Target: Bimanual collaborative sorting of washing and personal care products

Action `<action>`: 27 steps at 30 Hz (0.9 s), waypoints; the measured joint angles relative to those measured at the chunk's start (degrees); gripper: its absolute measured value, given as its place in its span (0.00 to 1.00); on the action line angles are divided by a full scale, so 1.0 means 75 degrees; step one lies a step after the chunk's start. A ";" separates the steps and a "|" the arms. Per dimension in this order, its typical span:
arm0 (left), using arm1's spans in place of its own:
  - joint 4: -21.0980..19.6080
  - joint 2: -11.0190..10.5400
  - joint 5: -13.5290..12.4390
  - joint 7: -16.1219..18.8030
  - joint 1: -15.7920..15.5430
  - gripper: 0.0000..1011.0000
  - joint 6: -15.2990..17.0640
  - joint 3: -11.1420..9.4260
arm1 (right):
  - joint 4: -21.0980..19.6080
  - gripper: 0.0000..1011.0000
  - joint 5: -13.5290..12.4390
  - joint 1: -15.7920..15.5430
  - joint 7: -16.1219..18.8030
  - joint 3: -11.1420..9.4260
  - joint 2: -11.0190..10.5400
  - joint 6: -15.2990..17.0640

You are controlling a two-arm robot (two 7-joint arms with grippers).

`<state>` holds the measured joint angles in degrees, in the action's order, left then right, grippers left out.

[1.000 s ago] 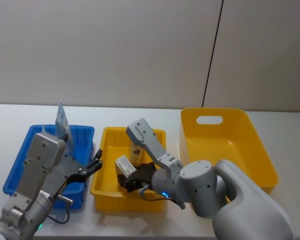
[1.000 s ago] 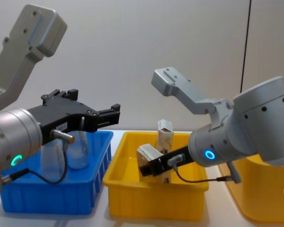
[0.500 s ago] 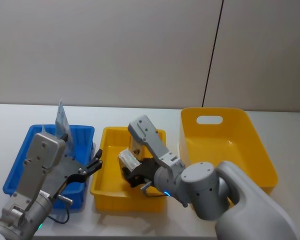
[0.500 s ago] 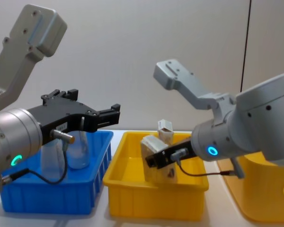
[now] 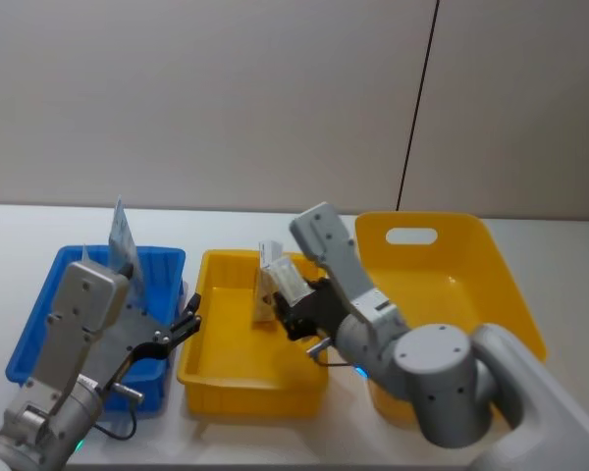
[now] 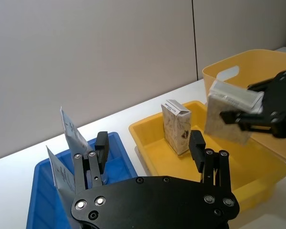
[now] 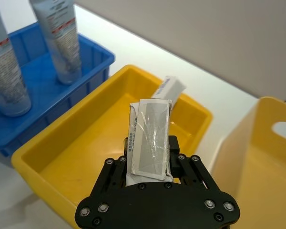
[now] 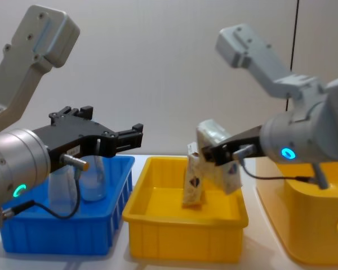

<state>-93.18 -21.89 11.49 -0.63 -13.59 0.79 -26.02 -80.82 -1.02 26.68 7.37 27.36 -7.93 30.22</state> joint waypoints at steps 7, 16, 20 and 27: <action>0.0000 0.0000 -0.0001 0.0000 0.0000 0.99 0.0000 0.0000 | -0.0930 0.37 0.0052 -0.0521 -0.0340 -0.0337 -0.0227 0.0057; 0.0000 0.0000 0.0000 0.0000 0.0000 0.99 0.0000 0.0000 | -0.2285 0.37 0.0087 -0.1384 -0.0850 -0.1045 -0.0527 0.0184; 0.0000 0.0000 0.0000 0.0000 0.0000 0.99 0.0000 0.0000 | -0.2651 0.37 0.0073 -0.1647 -0.0974 -0.1316 -0.0599 0.0237; 0.0000 0.0000 0.0000 0.0000 0.0000 0.99 0.0000 0.0000 | -0.3150 0.37 -0.0065 -0.2084 -0.1140 -0.1875 -0.0689 0.0360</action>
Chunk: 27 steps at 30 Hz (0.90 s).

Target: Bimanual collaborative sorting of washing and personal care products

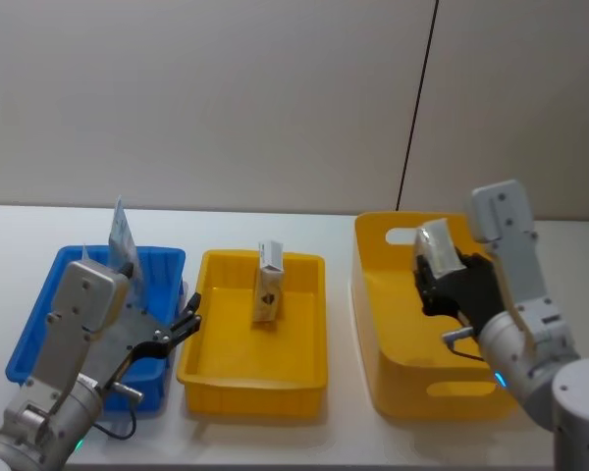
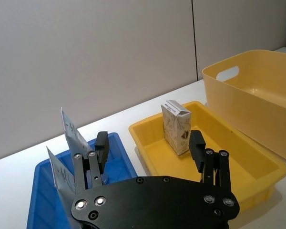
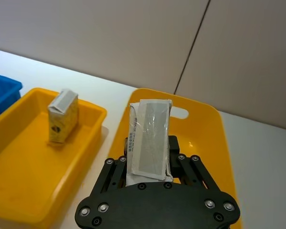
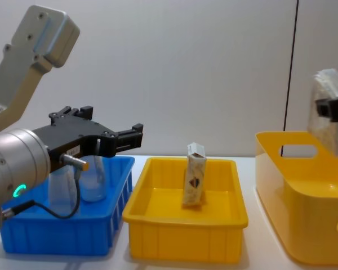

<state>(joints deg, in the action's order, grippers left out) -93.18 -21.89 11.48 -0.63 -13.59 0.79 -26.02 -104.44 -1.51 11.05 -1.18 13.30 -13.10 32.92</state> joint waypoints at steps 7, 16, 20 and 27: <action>0.0000 0.0000 0.0000 0.0000 0.0000 0.99 0.0000 0.0000 | -0.0093 0.47 -0.0167 -0.0182 -0.0001 -0.0352 -0.0015 0.0004; 0.0000 0.0000 0.0000 0.0000 0.0000 0.99 0.0000 0.0000 | 0.0039 0.76 -0.0505 -0.0323 0.0275 -0.0792 -0.0014 -0.0320; 0.0001 0.0000 0.0000 0.0000 0.0000 0.99 0.0000 0.0000 | 0.0123 0.87 -0.0590 -0.0366 0.0422 -0.0898 -0.0039 -0.0567; 0.0000 0.0012 -0.0013 0.0023 0.0005 0.99 0.0029 0.0017 | 0.0266 0.99 -0.0663 -0.0482 0.0785 -0.1002 -0.0154 -0.1376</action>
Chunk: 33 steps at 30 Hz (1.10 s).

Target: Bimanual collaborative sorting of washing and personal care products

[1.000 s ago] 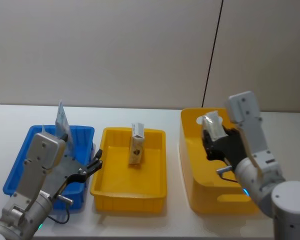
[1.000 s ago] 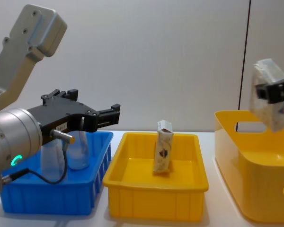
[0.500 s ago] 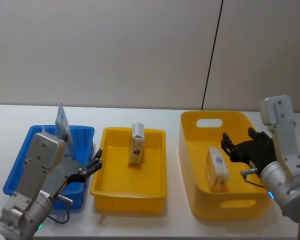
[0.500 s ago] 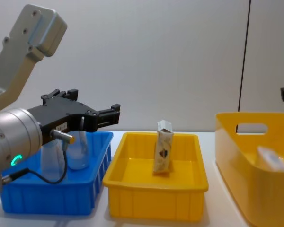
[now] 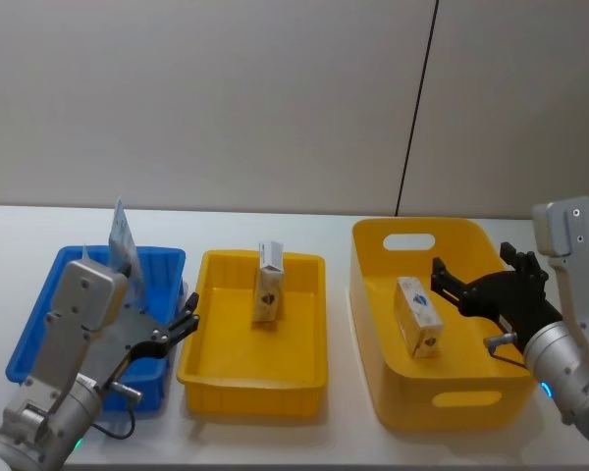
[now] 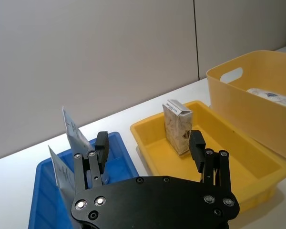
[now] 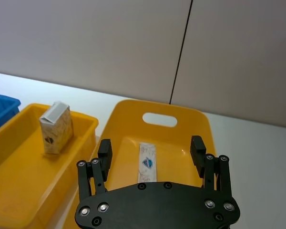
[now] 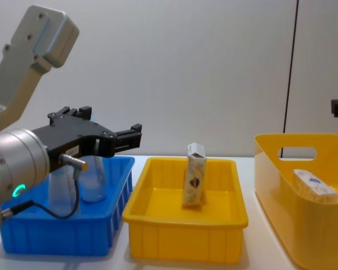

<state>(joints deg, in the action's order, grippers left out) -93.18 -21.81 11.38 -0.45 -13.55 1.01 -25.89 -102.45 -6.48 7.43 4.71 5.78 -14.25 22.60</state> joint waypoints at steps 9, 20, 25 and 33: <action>-0.0013 0.0119 -0.0119 0.0313 0.0010 0.99 0.0362 0.0120 | 0.0119 0.99 0.0024 -0.0137 0.0449 0.0020 -0.0182 -0.1080; 0.0196 0.0398 -0.0308 0.0873 -0.0199 0.99 0.1014 0.0326 | 0.0162 0.99 0.0105 -0.0294 0.0875 0.0106 -0.0330 -0.2038; 0.0387 0.0549 -0.0359 0.1037 -0.0386 0.99 0.1288 0.0424 | 0.0175 0.99 0.0119 -0.0360 0.0960 0.0124 -0.0351 -0.2328; 0.0649 0.0749 -0.0411 0.1246 -0.0605 0.99 0.1657 0.0550 | 0.0192 0.99 0.0165 -0.0524 0.1046 0.0148 -0.0362 -0.2787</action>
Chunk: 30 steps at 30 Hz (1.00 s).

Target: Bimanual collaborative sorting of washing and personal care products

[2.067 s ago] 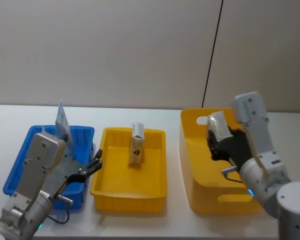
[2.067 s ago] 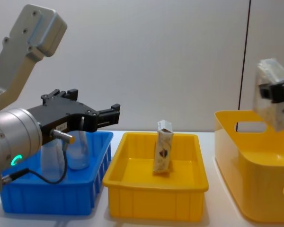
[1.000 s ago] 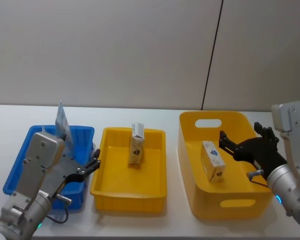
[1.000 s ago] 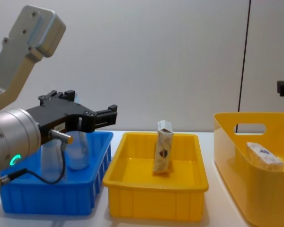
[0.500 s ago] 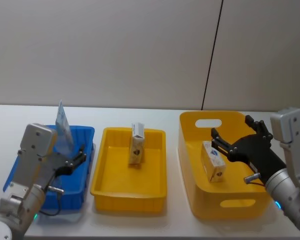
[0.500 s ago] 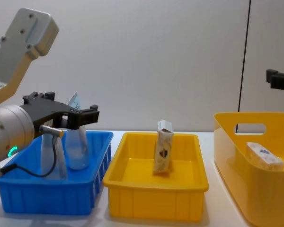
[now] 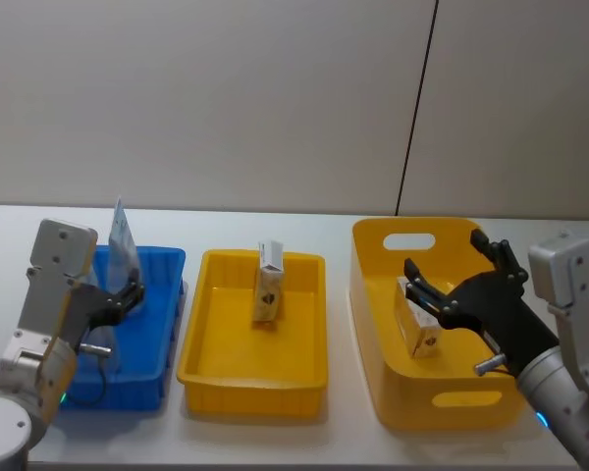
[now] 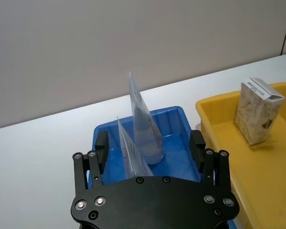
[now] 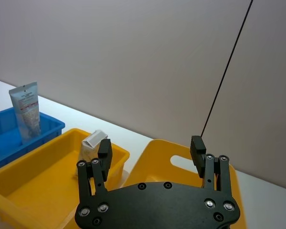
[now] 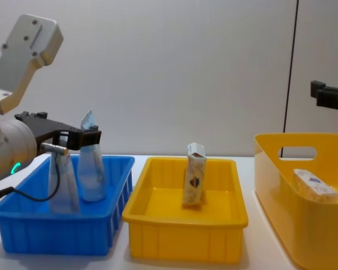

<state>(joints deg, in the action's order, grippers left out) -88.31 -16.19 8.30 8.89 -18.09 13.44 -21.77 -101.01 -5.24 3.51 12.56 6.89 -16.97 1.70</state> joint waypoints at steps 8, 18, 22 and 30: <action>0.0202 0.0184 0.0059 0.0061 -0.0130 0.99 0.0307 0.0148 | -0.0001 0.99 0.0059 -0.0110 0.0017 0.0005 0.0020 -0.0242; 0.0483 0.0466 0.0335 0.0053 -0.0240 0.99 0.0599 0.0397 | -0.0065 0.99 0.0143 -0.0221 0.0017 -0.0001 0.0046 -0.0364; 0.0651 0.0614 0.0482 0.0044 -0.0298 0.99 0.0655 0.0532 | -0.0099 0.99 0.0177 -0.0249 0.0018 -0.0003 0.0050 -0.0386; 0.1054 0.0888 0.0689 0.0019 -0.0461 0.80 0.0701 0.0721 | -0.0152 0.99 0.0211 -0.0285 0.0020 -0.0004 0.0056 -0.0394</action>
<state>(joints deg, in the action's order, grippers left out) -80.40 -9.53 13.47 9.03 -21.55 18.70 -16.36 -102.15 -3.65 1.37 12.71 6.86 -16.55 -1.26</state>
